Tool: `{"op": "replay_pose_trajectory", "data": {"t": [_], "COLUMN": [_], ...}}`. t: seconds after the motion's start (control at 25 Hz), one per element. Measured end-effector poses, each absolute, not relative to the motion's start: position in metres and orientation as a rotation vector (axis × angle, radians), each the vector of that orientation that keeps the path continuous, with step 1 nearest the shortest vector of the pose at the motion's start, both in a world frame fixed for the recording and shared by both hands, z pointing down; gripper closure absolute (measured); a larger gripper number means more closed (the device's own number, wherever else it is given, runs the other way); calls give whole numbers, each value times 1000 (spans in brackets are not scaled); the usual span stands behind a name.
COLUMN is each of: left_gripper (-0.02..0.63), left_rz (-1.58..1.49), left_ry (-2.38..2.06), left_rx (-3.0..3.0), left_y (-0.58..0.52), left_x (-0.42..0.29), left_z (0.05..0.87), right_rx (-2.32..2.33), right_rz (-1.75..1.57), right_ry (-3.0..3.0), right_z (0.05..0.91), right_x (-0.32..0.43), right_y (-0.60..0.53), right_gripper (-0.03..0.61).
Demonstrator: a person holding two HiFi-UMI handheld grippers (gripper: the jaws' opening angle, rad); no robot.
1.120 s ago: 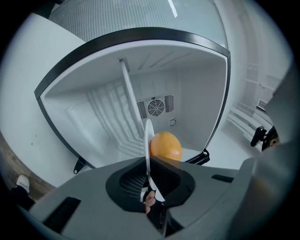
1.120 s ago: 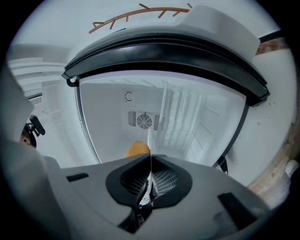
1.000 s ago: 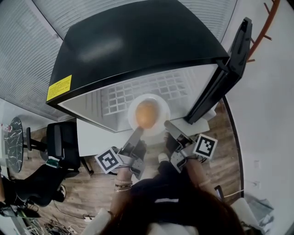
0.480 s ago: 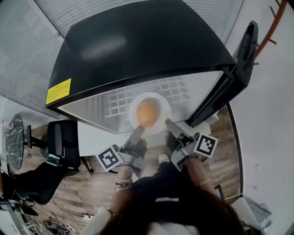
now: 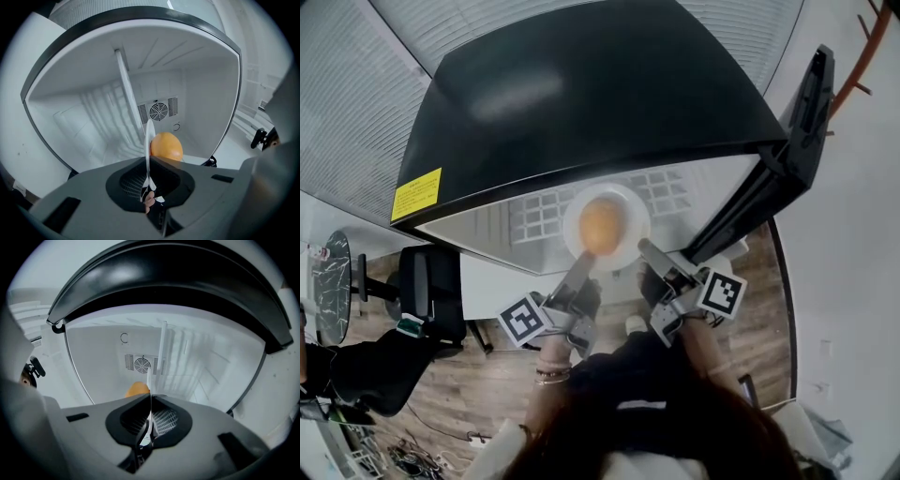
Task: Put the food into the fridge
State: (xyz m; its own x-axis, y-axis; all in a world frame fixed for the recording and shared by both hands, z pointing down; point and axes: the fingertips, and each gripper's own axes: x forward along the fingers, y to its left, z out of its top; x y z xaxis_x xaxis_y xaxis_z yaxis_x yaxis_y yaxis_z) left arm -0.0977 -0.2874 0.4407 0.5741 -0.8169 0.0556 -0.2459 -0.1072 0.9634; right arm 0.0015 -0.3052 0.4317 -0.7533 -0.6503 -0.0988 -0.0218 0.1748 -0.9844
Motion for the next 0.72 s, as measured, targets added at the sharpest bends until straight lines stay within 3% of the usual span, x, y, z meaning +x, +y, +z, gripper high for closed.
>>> {"op": "replay_pose_trajectory", "data": {"t": [0.72], "left_gripper": [592], "left_rz": [-644], "left_ry": [-882], "left_rx": [1663], "left_y": [-288], "left_x": [-98], "left_z": [435], "right_rx": [-581], "right_rz": [-1597], "right_ry": [1899], "right_z": [427], "right_x": [2], "right_y": [-305], "right_gripper": [566]}}
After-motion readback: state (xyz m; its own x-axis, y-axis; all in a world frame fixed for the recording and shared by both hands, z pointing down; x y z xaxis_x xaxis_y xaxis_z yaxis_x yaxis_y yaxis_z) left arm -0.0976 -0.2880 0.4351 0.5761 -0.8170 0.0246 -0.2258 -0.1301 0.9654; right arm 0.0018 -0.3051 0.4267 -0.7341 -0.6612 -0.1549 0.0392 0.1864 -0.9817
